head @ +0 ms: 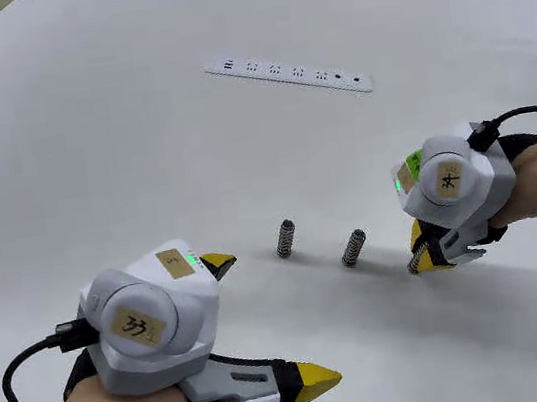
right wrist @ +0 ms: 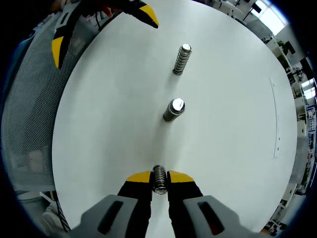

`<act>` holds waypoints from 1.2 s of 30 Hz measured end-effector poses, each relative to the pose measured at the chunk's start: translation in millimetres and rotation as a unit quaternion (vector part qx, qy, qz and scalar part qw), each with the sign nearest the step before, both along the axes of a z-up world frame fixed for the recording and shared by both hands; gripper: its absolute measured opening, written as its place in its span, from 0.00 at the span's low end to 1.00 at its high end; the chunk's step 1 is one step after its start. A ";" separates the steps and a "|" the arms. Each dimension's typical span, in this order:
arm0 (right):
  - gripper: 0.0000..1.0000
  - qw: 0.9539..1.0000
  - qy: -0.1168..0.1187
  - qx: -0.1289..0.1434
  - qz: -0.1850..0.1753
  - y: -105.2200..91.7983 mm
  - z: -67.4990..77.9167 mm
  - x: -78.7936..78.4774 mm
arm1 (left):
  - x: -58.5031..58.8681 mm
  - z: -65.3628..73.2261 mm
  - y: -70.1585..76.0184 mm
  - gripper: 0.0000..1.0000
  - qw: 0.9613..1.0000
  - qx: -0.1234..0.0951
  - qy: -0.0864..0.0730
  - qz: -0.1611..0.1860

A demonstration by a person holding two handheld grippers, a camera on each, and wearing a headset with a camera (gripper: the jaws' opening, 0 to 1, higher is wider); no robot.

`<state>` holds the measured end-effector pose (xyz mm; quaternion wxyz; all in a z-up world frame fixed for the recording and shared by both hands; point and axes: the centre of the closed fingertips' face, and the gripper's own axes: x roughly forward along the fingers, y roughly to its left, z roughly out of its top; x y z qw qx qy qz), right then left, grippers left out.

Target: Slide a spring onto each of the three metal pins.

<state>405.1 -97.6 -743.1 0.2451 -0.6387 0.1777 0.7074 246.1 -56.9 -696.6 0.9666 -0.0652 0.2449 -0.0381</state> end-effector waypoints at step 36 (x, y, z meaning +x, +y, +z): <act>0.89 0.984 0.081 0.097 -0.122 -10.8 1.3 -10.3 | -0.6 -1.1 3.0 0.99 1.000 0.001 -0.002 0.006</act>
